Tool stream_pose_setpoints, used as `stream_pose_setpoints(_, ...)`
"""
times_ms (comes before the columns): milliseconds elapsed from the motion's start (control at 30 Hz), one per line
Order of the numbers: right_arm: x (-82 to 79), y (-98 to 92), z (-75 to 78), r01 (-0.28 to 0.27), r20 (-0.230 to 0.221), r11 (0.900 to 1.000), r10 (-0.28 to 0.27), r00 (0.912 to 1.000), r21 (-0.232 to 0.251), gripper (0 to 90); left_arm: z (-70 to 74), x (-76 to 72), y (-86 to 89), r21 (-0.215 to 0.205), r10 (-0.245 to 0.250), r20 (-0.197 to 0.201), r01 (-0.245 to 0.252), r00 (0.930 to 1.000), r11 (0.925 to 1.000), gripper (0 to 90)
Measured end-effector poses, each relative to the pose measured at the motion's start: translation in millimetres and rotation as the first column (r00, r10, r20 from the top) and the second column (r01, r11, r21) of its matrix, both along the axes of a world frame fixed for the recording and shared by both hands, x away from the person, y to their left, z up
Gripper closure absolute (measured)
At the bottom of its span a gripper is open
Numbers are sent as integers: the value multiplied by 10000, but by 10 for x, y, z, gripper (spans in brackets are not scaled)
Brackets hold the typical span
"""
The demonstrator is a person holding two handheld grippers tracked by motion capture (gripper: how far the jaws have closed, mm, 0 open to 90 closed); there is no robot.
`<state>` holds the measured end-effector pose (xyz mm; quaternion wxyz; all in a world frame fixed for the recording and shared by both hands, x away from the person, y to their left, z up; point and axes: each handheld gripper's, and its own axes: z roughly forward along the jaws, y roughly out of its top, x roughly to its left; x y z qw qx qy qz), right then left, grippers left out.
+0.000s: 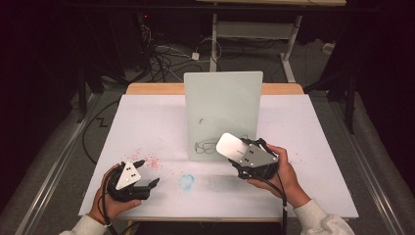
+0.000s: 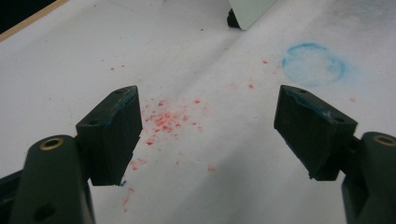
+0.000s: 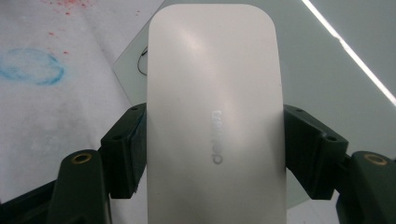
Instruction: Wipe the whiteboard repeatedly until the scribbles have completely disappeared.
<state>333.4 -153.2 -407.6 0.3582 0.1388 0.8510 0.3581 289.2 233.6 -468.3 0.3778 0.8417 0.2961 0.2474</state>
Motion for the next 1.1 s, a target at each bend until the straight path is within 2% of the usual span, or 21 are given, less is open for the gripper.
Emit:
stream_pose_setpoints(200, 20, 147, 9, 340, 502, 9991, -327, 9982, -250, 310, 9, 19, -37, 180, -127, 158, 124, 9998, 9998, 233)
stream_pose_setpoints(233, 30, 184, 19, 404, 575, 9987, -386, 9976, -296, 310, 5, 15, -45, 160, -116, 64, 115, 9999, 9998, 233)
stream_pose_setpoints(300, 54, 277, 41, 647, 950, 9967, -598, 9937, -489, 309, 9, 12, -46, 170, -181, 152, 179, 9997, 9997, 231)
stream_pose_setpoints(367, 83, 394, 57, 967, 1311, 9932, -876, 9875, -646, 309, 11, 3, -43, 33, -220, 71, 219, 9997, 9998, 229)
stream_pose_setpoints(433, 118, 514, 67, 1196, 1639, 9899, -1058, 9808, -766, 309, 19, 5, -37, 15, -234, 199, 234, 9995, 9997, 229)
stream_pose_setpoints(600, 227, 797, -9, 1805, 2603, 9768, -1457, 9545, -1151, 309, 10, 4, -35, 101, -290, 171, 288, 9994, 9995, 229)
stream_pose_setpoints(700, 287, 922, -82, 1900, 2839, 9709, -1430, 9481, -1455, 310, 5, -8, -30, 72, -294, 60, 293, 9996, 9995, 229)
stream_pose_setpoints(767, 314, 993, -131, 1996, 2943, 9669, -1465, 9444, -1593, 310, 6, -9, -18, 118, -340, 146, 339, 9993, 9994, 230)
stream_pose_setpoints(833, 300, 1054, -166, 2126, 3271, 9613, -1468, 9335, -1754, 310, 1, -7, -11, 130, -320, 105, 318, 9994, 9994, 230)
stream_pose_setpoints(900, 289, 1090, -187, 1997, 3175, 9619, -1332, 9389, -1870, 311, -3, -7, -9, 123, -322, 76, 321, 9995, 9994, 231)
stream_pose_setpoints(933, 283, 1102, -204, 1966, 3207, 9617, -1282, 9385, -1909, 311, -3, -11, -12, 123, -336, 78, 335, 9994, 9994, 231)
stream_pose_setpoints(1033, 252, 1125, -283, 1687, 3101, 9584, -921, 9462, -2302, 311, 1, -19, -19, 170, -397, 92, 396, 9992, 9991, 231)
stream_pose_setpoints(1067, 243, 1128, -297, 1724, 3169, 9547, -900, 9442, -2424, 311, 0, -20, -21, 186, -398, 87, 397, 9992, 9990, 231)
stream_pose_setpoints(1100, 245, 1121, -288, 1682, 3140, 9551, -863, 9455, -2439, 311, 0, -19, -23, 182, -406, 78, 404, 9991, 9990, 230)
